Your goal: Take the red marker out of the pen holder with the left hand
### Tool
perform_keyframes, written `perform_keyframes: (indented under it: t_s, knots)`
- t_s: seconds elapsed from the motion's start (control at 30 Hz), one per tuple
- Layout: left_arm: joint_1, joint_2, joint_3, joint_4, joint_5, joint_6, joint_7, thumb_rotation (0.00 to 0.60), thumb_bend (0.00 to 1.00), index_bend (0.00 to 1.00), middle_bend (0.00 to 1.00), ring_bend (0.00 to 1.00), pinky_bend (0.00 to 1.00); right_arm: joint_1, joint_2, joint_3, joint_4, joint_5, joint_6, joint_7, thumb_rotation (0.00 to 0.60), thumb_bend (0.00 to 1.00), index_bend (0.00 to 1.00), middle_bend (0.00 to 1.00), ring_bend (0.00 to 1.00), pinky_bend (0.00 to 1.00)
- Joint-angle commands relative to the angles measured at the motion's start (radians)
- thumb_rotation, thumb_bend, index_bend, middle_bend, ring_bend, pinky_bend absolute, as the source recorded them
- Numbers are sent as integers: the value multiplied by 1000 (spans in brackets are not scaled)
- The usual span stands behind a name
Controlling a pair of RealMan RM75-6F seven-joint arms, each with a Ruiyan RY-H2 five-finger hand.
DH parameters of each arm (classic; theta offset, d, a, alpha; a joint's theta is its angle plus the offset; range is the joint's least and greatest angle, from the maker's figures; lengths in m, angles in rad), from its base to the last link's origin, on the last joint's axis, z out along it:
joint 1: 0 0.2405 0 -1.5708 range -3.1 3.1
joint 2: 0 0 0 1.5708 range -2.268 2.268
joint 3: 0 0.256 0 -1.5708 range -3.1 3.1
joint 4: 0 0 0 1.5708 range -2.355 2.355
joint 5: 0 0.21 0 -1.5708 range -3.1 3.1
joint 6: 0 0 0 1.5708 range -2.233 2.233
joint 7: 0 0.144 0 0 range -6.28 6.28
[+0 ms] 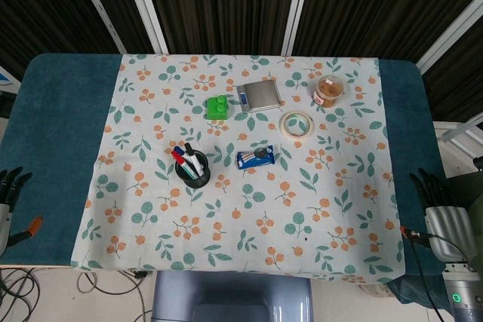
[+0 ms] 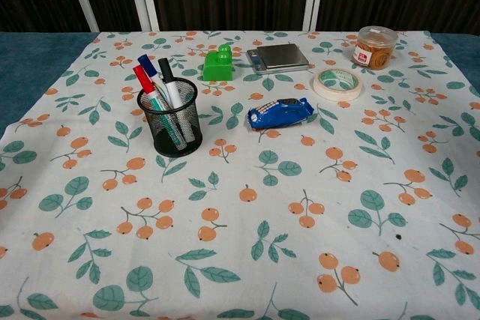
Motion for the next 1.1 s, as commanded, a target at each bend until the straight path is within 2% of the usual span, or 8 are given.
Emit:
perform_keyframes:
  t_s: [0.03,0.8,1.1]
  knots:
    - [-1,2,2,-2,-3,-5,1,600,230,120,54,0,21,0,1,-1,0,-2,2,-2,600,164,69,0,64,173]
    - [-5,4,-2,17,18,2,-59,600,228,123,55,0,21,-3,0,1,-2,1,6,0,600,163,69,0,64,173]
    - [-39,16,-21,48,-21,-65,-152,600,227,168,54,0,22,-4,-3,3,-2,4,10,-9,600,163,70,0,64,173]
